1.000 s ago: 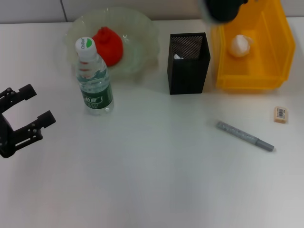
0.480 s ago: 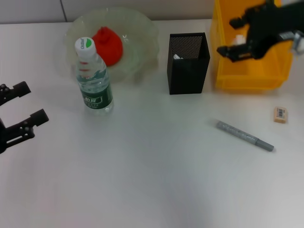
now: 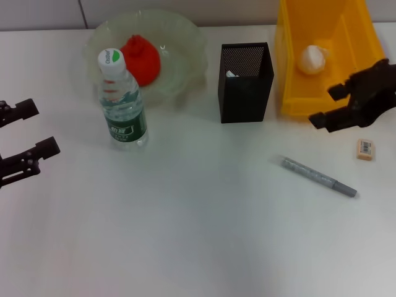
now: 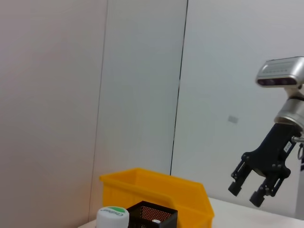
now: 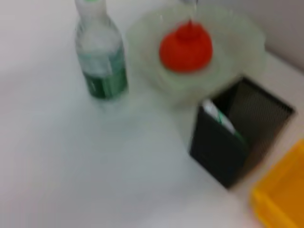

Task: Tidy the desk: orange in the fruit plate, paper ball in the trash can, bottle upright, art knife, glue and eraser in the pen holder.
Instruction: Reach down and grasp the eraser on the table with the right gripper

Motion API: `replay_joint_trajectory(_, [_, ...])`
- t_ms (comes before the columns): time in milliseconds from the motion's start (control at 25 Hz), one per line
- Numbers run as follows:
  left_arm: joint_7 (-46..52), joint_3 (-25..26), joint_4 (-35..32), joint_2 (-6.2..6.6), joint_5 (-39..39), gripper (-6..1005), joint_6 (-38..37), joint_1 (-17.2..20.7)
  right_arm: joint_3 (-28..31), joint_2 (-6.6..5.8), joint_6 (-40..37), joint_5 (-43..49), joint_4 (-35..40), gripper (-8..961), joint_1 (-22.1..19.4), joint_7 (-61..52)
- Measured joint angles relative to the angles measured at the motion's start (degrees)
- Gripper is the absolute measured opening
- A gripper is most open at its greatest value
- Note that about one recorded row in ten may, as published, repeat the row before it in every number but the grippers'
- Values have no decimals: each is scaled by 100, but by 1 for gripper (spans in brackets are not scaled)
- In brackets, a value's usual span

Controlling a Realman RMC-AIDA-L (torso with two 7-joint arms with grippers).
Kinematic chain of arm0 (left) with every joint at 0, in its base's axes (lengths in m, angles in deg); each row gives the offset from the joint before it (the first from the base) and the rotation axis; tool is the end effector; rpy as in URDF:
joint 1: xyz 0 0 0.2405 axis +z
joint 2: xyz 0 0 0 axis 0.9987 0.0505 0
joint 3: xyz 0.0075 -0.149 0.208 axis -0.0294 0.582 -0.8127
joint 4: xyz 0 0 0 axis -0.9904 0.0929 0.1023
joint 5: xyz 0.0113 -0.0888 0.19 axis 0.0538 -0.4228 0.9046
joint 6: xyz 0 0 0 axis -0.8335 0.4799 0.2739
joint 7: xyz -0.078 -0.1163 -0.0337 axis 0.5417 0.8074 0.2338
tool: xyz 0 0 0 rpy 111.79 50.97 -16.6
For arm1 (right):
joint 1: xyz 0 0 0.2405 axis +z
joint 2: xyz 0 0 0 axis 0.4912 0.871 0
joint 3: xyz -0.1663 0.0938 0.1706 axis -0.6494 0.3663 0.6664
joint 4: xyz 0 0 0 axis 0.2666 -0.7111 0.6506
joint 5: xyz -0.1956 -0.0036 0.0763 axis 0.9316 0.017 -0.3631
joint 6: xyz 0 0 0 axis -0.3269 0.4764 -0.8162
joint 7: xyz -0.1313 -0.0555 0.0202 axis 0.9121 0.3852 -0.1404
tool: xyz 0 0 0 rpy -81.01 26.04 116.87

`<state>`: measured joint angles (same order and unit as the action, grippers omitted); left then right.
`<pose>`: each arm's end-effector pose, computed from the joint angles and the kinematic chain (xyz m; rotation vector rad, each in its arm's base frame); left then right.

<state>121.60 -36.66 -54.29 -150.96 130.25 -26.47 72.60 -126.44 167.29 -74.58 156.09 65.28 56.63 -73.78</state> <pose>-0.3135 0.2415 0.0888 -2.4793 -0.4090 -0.9665 0.1599 0.3296 0.0750 -2.6343 0.6679 -0.1944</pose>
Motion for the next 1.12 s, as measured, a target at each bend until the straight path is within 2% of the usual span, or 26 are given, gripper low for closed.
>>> replay_joint_trajectory(240, [17, -25, -24, 9, -1, 802, -9, 8, -187, -9, -576, 1199, -249, 652, 615, -848])
replay_joint_trajectory(480, [17, -28, -28, 22, 1, 801, -7, 27, -145, -11, -636, 1852, -1221, 651, 1028, -1122])
replay_joint_trajectory(760, [-46, -35, -46, 28, 8, 801, 32, 34, -5, -8, -142, 2353, -2179, 650, 1096, -1257])
replay_joint_trajectory(1120, [-115, -82, -47, -4, 17, 801, 130, -10, 177, 1, 694, 2630, -2789, 649, 960, -1400])
